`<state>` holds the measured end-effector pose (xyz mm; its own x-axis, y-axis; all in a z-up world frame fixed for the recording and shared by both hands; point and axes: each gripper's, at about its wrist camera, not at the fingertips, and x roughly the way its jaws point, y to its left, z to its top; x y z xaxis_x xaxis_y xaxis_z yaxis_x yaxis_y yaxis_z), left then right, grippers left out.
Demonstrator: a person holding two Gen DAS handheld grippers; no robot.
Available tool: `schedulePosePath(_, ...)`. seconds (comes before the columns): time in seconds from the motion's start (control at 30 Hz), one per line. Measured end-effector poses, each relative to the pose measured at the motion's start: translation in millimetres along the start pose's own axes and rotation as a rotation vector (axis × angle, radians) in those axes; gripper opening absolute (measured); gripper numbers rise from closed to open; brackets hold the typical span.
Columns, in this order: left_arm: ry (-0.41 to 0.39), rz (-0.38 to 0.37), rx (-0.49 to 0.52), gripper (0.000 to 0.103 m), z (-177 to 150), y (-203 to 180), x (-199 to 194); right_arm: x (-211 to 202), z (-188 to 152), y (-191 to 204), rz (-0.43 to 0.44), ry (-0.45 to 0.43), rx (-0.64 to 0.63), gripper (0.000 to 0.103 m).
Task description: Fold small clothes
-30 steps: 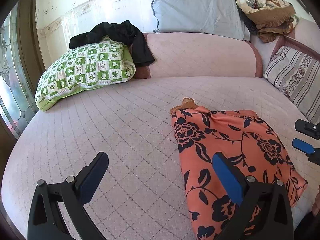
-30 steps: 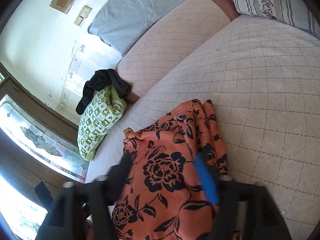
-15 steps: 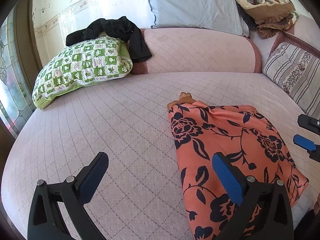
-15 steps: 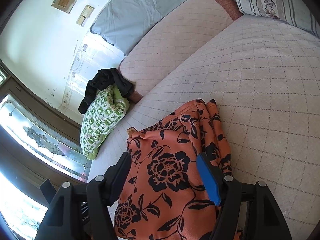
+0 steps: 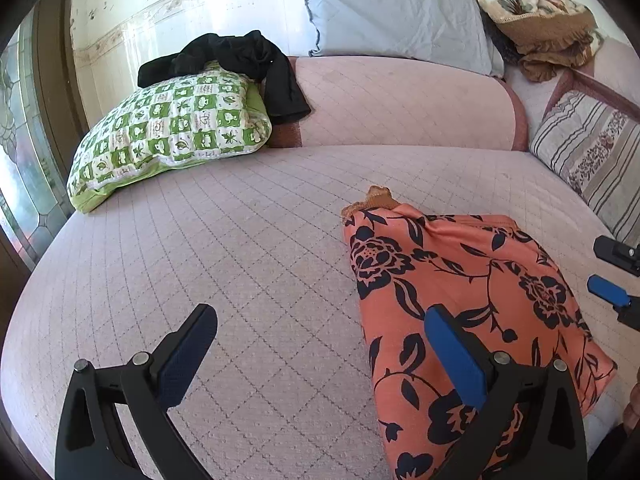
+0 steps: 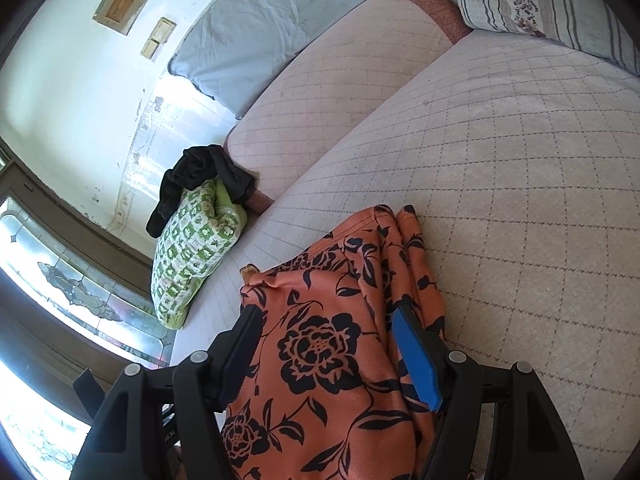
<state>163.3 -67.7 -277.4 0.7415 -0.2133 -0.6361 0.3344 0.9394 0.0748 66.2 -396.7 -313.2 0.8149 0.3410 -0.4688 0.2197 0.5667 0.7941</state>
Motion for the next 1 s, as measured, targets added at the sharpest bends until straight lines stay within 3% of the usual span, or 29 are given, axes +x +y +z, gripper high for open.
schedulePosePath(1.0, 0.020, -0.001, 0.034, 0.103, -5.0, -8.1, -1.2, -7.5, 3.3, 0.7, 0.022, -0.017, 0.010, 0.071)
